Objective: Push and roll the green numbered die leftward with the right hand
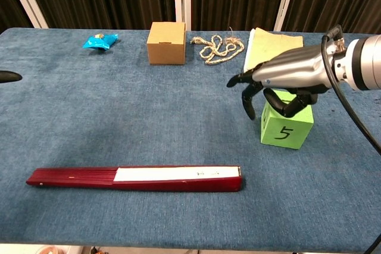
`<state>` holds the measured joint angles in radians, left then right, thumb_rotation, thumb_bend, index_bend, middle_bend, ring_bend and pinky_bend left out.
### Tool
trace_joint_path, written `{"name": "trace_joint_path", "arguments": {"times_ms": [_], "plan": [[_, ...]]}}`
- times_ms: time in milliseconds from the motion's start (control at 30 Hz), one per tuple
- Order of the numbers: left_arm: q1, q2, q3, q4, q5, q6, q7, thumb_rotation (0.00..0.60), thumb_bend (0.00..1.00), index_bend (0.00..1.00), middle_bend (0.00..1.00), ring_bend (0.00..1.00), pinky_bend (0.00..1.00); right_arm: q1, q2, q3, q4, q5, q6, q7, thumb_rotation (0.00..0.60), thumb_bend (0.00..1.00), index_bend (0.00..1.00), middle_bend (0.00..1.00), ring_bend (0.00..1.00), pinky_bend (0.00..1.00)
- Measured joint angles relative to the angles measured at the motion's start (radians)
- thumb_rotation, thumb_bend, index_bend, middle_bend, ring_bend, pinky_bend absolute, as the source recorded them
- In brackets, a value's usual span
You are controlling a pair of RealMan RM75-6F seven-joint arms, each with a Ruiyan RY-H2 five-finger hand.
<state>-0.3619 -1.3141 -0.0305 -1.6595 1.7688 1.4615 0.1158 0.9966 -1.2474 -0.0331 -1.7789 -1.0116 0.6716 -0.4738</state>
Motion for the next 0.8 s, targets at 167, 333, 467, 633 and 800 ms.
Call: {"name": "trace_joint_path", "arguments": {"times_ms": [167, 333, 467, 633, 800], "plan": [[0.004, 0.002, -0.005, 0.016, -0.014, 0.003, 0.004, 0.600, 0.06, 0.18, 0.16, 0.12, 0.16, -0.044, -0.013, 0.025, 0.007, -0.002, 0.104, 0.039, 0.600, 0.22, 0.00, 0.00, 0.00, 0.00], [0.024, 0.011, -0.016, 0.047, -0.064, 0.012, 0.020, 0.600, 0.06, 0.18, 0.16, 0.12, 0.16, -0.155, 0.033, 0.041, -0.013, -0.042, 0.259, 0.147, 0.600, 0.22, 0.00, 0.00, 0.00, 0.00], [0.049, 0.033, -0.024, 0.065, -0.129, 0.014, 0.048, 0.600, 0.06, 0.18, 0.16, 0.12, 0.16, -0.275, 0.088, 0.027, -0.017, -0.113, 0.396, 0.236, 0.600, 0.22, 0.00, 0.00, 0.00, 0.00], [0.097, 0.078, -0.030, 0.062, -0.247, 0.008, 0.085, 0.600, 0.06, 0.18, 0.16, 0.12, 0.16, -0.453, 0.126, -0.013, 0.035, -0.220, 0.609, 0.340, 0.600, 0.22, 0.00, 0.00, 0.00, 0.00], [0.171, 0.121, -0.021, 0.044, -0.314, 0.027, 0.062, 0.600, 0.06, 0.18, 0.16, 0.12, 0.16, -0.623, 0.125, -0.054, 0.160, -0.327, 0.798, 0.495, 0.600, 0.22, 0.00, 0.00, 0.00, 0.00]]}}
